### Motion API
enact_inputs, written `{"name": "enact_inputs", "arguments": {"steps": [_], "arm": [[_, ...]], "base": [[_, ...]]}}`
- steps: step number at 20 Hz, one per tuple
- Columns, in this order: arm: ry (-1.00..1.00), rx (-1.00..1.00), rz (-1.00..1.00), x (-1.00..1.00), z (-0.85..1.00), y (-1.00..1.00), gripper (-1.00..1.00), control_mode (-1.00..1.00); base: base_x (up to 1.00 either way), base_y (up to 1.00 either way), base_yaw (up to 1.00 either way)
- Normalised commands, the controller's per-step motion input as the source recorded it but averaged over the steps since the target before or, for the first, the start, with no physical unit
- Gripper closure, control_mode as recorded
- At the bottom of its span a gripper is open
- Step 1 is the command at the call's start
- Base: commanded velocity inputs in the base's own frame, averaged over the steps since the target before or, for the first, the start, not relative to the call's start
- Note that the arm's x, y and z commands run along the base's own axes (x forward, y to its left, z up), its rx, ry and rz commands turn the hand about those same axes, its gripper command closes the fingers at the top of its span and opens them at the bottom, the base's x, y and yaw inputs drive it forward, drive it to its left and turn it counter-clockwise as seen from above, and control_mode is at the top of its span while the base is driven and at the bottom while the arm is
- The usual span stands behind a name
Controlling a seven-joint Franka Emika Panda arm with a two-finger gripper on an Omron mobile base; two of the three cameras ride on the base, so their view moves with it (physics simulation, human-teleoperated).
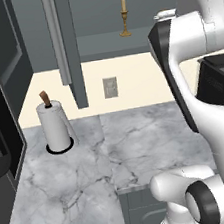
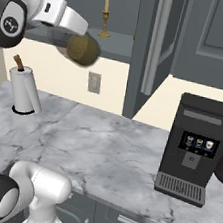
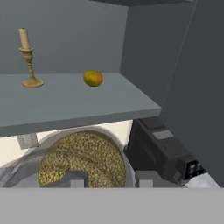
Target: Pick the jar and candle from the dining table and place them in the open cabinet. Close the cabinet after placing the objects.
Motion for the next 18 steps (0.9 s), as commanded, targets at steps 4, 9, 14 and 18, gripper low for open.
{"name": "enact_inputs", "arguments": {"steps": [4,9,14,18], "arm": [[-0.15,0.00,0.00,0.19,0.18,0.00,1.00,-1.00],[-0.08,0.00,0.00,0.22,0.09,0.00,1.00,-1.00],[-0.02,0.00,0.00,0.22,0.01,-0.05,1.00,-1.00],[0.00,0.00,0.00,0.40,0.00,-0.06,1.00,-1.00]], "base": [[0.00,0.00,0.00],[0.00,0.00,0.00],[0.00,0.00,0.00],[0.00,0.00,0.00]]}}
